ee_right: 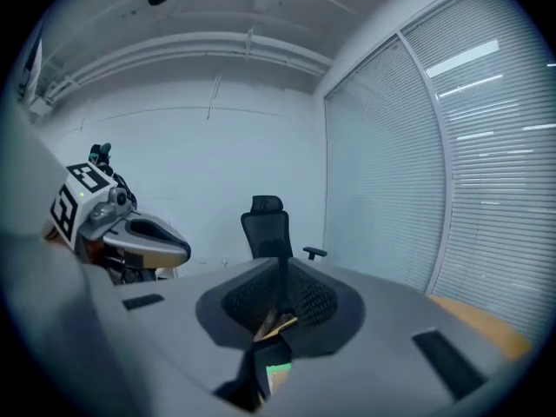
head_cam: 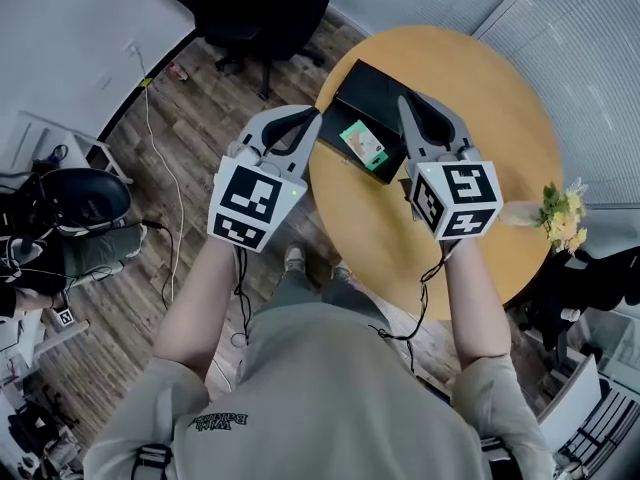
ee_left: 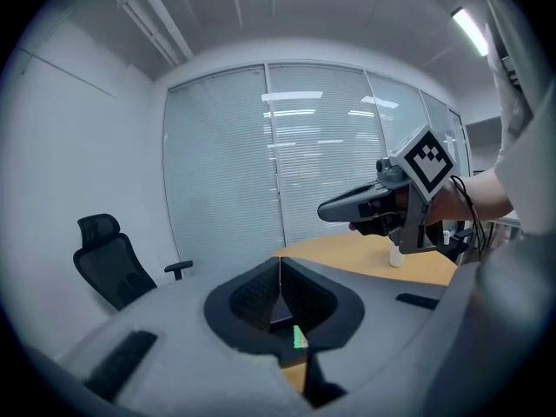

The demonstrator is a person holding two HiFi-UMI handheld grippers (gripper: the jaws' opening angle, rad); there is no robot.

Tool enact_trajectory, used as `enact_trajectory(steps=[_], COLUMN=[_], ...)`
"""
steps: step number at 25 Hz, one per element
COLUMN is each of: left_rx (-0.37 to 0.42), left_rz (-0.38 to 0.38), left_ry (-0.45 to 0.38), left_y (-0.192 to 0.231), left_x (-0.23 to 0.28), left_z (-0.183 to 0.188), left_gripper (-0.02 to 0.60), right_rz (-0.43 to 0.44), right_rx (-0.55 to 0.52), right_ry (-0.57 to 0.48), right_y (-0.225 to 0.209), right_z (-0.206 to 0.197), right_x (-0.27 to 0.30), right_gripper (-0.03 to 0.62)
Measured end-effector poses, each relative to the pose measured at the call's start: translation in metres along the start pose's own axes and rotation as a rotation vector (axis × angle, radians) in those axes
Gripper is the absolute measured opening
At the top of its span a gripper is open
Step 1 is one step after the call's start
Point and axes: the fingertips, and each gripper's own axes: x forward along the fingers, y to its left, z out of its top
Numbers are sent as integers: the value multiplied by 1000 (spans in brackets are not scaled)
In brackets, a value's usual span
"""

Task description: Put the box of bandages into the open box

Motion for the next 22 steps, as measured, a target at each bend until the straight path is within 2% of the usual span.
enact_trajectory(steps=[4, 9, 12, 17, 22], left_rx=[47, 87, 109, 130, 105], left_rz=[28, 48, 46, 52, 51], left_ry=[-76, -160, -179, -204, -222], left_y=[-2, -8, -17, -34, -48], left_x=[-24, -60, -75, -96, -112], left_z=[37, 71, 83, 97, 103], left_gripper=[23, 23, 23, 23, 23], right_rz=[-10, -44, -50, -40, -27], right_rx=[-22, -121, -151, -124, -97], right_ry=[-108, -213, -242, -272, -274], right_y=[6, 21, 28, 38, 49], right_z=[37, 78, 92, 102, 102], right_x=[-33, -74, -94, -121, -145], right_gripper=[42, 40, 40, 40, 40])
